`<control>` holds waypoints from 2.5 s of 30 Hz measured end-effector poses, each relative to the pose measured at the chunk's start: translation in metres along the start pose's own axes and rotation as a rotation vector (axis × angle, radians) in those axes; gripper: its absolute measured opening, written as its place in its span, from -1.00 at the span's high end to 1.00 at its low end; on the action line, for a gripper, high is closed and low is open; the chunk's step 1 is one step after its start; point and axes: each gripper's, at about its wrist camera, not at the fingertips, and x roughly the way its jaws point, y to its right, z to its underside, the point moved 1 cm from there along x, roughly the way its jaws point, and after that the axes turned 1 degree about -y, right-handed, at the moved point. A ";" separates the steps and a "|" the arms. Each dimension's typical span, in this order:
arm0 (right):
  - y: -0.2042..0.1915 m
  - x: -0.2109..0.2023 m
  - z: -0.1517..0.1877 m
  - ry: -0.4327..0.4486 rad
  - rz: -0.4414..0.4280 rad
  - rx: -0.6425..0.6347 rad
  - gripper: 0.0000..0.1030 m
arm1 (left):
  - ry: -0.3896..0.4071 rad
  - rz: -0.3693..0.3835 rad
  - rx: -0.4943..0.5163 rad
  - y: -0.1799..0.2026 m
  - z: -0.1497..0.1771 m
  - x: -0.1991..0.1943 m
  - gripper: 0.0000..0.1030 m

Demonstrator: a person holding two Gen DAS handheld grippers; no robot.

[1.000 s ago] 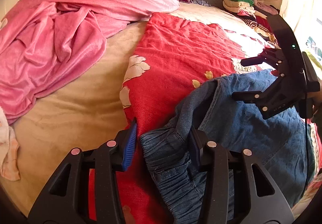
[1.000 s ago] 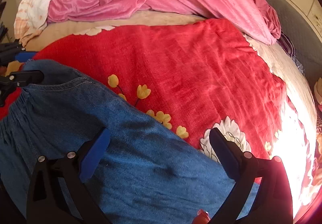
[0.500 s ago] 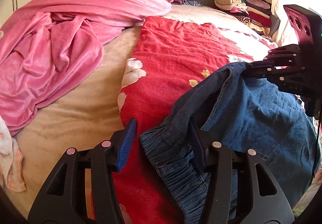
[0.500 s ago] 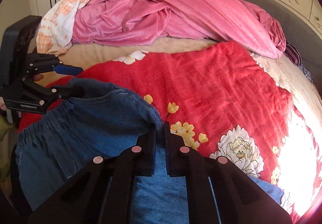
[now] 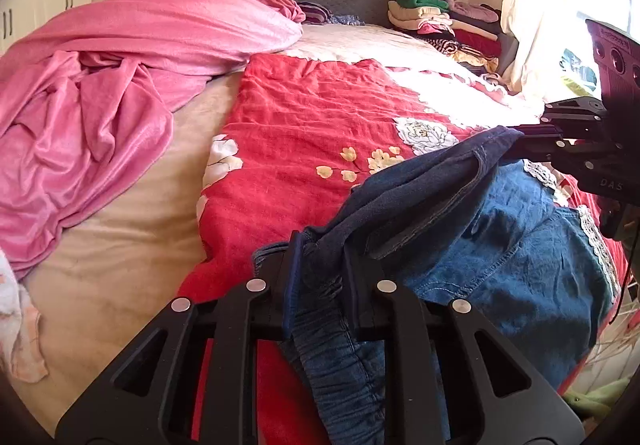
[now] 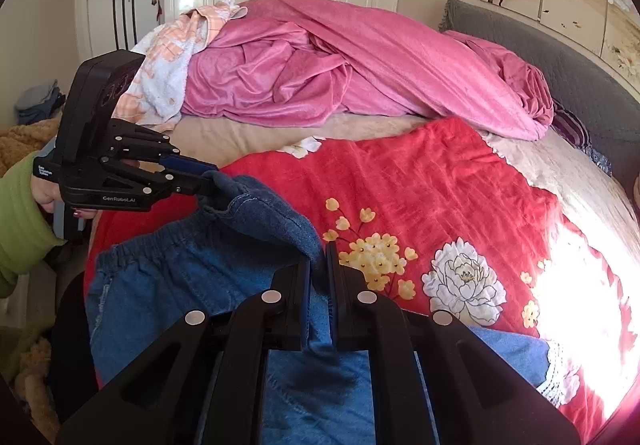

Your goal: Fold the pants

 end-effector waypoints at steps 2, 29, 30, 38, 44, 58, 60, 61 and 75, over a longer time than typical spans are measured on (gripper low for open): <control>-0.012 -0.013 0.008 0.014 0.009 -0.003 0.88 | 0.023 0.001 0.005 0.008 0.007 -0.013 0.77; -0.124 -0.058 0.141 -0.027 -0.104 0.190 0.86 | 0.070 0.018 -0.209 0.040 0.124 -0.088 0.20; -0.123 -0.061 0.140 -0.018 -0.103 0.195 0.86 | 0.076 0.025 -0.217 0.036 0.122 -0.090 0.14; -0.127 -0.064 0.136 -0.011 -0.078 0.162 0.81 | 0.095 0.179 -0.312 0.022 0.113 -0.082 -0.01; -0.134 -0.048 0.142 -0.069 -0.085 0.146 0.81 | 0.084 0.271 -0.373 0.017 0.119 -0.077 -0.02; -0.130 -0.047 0.142 -0.078 -0.100 0.175 0.79 | 0.076 0.273 -0.377 0.005 0.125 -0.083 -0.22; -0.130 -0.046 0.141 -0.080 -0.098 0.179 0.79 | 0.084 0.271 -0.381 0.001 0.126 -0.087 -0.24; -0.130 -0.045 0.141 -0.082 -0.096 0.181 0.79 | 0.085 0.270 -0.377 0.000 0.124 -0.088 -0.25; -0.134 -0.049 0.139 -0.076 -0.073 0.175 0.69 | -0.022 0.100 -0.241 0.030 0.099 -0.068 0.36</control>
